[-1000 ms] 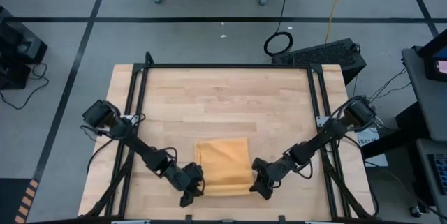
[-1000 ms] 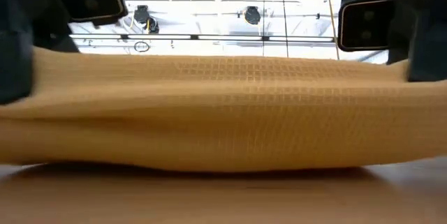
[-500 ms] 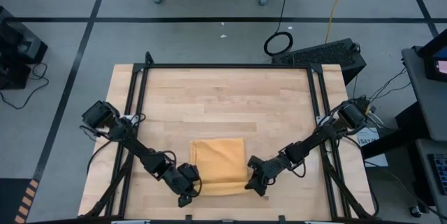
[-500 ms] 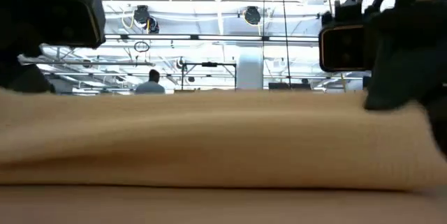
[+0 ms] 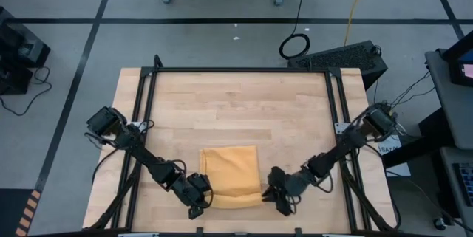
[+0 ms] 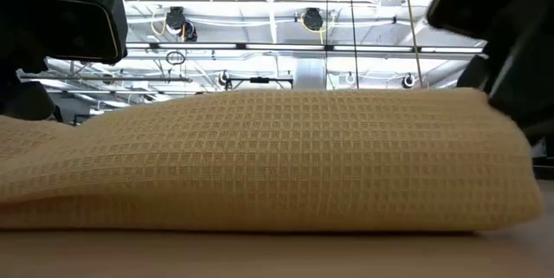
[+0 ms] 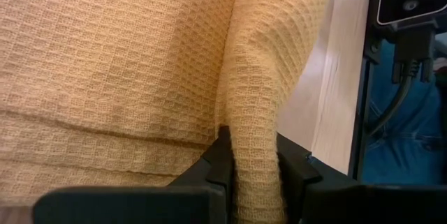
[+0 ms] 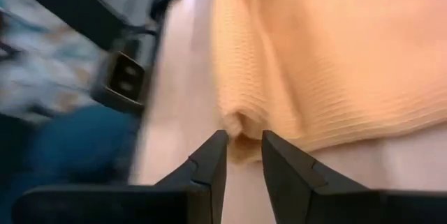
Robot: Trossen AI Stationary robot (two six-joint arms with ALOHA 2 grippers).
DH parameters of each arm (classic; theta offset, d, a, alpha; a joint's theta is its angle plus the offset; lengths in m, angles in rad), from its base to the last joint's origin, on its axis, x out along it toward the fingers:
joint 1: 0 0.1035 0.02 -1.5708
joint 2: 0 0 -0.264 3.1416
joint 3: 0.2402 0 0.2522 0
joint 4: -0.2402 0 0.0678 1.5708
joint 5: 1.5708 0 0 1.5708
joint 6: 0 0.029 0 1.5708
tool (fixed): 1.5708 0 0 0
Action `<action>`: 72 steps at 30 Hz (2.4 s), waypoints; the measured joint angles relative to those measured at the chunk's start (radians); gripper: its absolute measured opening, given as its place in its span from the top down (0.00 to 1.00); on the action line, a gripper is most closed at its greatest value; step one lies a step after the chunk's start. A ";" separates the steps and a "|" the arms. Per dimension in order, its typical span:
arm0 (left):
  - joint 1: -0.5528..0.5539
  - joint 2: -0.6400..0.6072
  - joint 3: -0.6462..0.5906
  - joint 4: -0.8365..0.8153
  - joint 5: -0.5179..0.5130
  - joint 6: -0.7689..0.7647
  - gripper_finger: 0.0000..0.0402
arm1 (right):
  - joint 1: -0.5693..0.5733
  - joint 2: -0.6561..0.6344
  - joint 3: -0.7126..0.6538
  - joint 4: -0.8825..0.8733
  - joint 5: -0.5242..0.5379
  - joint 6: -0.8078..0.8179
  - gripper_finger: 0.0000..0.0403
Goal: Roll towel
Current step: Roll the folded yellow towel
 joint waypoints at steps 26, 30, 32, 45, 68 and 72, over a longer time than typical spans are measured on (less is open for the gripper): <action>0.002 0.001 -0.002 0.050 -0.012 -0.097 0.85 | 0.206 0.308 0.231 0.153 0.579 -0.806 0.29; 0.002 0.001 -0.002 0.050 -0.012 -0.097 0.85 | 0.198 0.345 0.252 0.158 0.641 -0.835 0.29; 0.002 0.001 -0.001 0.050 -0.011 -0.098 0.85 | 0.188 0.347 0.252 0.148 0.634 -0.812 0.30; 0.002 0.001 0.000 0.051 -0.011 -0.123 0.85 | 0.099 0.346 0.252 0.049 0.536 -0.634 0.32; 0.002 0.000 0.001 0.042 -0.016 -0.079 0.85 | 0.176 0.239 0.251 -0.014 0.654 -0.800 0.26; 0.002 0.000 0.001 0.058 0.013 -0.069 0.85 | 0.225 0.229 0.251 0.005 0.670 -0.839 0.25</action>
